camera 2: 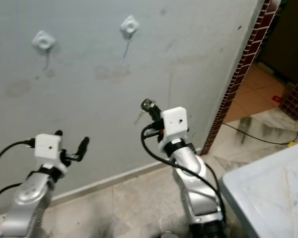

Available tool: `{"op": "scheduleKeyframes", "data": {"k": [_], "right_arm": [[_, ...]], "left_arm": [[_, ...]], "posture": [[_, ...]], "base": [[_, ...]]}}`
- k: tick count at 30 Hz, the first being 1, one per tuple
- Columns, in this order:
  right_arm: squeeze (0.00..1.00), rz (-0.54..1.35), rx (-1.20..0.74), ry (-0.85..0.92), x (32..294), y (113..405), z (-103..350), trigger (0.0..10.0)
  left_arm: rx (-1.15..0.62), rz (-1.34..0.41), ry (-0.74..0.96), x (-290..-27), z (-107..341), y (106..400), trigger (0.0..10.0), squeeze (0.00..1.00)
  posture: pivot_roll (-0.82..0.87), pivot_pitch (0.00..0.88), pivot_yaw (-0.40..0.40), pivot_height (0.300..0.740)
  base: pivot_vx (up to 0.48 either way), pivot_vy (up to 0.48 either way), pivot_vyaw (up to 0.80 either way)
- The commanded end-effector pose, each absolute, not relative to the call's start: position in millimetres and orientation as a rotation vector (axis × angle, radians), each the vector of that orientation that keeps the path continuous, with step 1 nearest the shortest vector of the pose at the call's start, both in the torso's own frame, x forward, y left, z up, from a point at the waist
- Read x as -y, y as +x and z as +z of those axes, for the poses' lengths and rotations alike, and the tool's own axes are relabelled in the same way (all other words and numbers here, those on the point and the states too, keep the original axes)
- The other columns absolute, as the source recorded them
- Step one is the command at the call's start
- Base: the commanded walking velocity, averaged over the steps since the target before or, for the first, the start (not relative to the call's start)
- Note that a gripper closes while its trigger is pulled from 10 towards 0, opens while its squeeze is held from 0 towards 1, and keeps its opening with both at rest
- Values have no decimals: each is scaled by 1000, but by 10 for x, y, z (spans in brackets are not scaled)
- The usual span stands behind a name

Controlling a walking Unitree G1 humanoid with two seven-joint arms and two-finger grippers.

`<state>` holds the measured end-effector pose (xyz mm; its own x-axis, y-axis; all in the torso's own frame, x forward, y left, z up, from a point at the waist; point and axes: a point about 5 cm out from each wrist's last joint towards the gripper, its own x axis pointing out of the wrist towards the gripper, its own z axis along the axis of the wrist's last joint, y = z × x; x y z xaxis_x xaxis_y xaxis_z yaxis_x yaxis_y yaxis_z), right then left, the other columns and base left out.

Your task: Hang keys on a hook

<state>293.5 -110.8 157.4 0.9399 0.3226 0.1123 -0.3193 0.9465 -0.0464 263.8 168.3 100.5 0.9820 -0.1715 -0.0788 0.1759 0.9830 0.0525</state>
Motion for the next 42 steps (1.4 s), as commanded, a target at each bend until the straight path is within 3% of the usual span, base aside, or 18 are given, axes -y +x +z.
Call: {"op": "scheduleKeyframes", "data": {"k": [1, 10, 33, 42], "right_arm": [[0, 359, 151, -18, 1013, 2933, 1642, 10000], [0, 364, 148, -18, 1007, 2933, 1631, 10000], [0, 382, 154, -20, 985, 2955, 1645, 10000], [0, 383, 150, -20, 979, 2948, 1633, 10000]], "left_arm": [[-64, -149, 77, -1782, 1042, 2632, 10000, 0], [-67, -140, 71, -1783, 1036, 2632, 10000, 0], [-58, -133, 84, -1780, 1042, 2637, 10000, 0], [-60, -133, 82, -1782, 1041, 2637, 10000, 0]], "posture": [[35, 92, 32, 740], [37, 93, 32, 740], [40, 87, 27, 740], [39, 90, 29, 740]], "base": [[382, -285, 0], [354, -192, 0], [0, 0, 0], [0, -292, 0]]}}
